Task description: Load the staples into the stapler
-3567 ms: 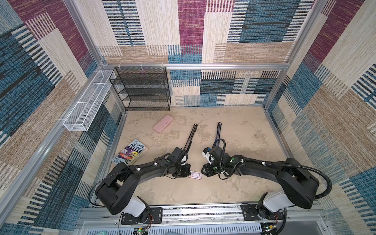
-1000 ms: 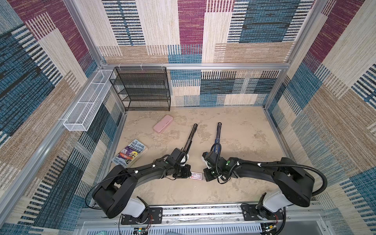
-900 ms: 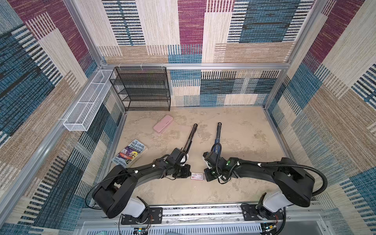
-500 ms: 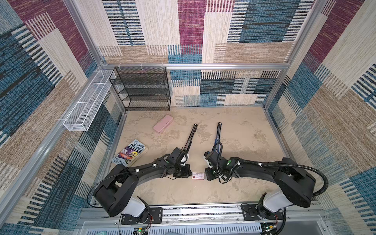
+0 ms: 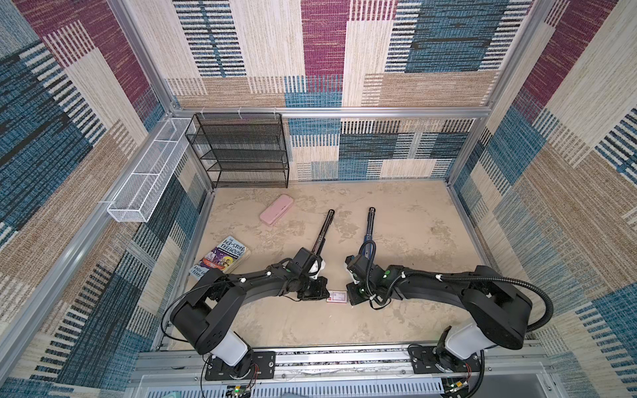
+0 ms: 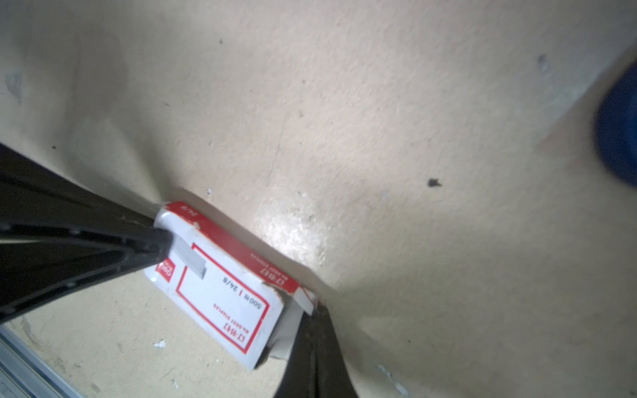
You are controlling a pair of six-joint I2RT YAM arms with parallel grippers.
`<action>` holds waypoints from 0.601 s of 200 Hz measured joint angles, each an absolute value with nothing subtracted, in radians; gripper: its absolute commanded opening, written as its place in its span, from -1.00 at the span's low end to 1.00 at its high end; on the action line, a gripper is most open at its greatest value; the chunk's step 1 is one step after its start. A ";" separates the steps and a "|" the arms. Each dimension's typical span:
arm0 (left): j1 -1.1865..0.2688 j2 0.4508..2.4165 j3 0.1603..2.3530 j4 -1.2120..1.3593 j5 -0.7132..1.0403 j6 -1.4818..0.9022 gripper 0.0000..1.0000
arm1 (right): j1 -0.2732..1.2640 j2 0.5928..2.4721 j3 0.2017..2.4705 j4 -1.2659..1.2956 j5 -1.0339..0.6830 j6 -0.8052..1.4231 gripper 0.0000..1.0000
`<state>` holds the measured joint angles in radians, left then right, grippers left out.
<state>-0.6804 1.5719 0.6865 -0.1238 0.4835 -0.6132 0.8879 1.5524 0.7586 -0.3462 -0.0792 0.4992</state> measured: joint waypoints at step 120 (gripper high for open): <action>-0.683 1.551 0.684 -0.111 0.499 -0.613 -1.00 | 0.834 1.494 0.719 -0.361 -0.072 0.498 -0.99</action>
<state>-0.6827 1.5505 0.6842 -0.1108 0.4988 -0.6128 0.8341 1.4944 0.7193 -0.3607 -0.0715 0.4984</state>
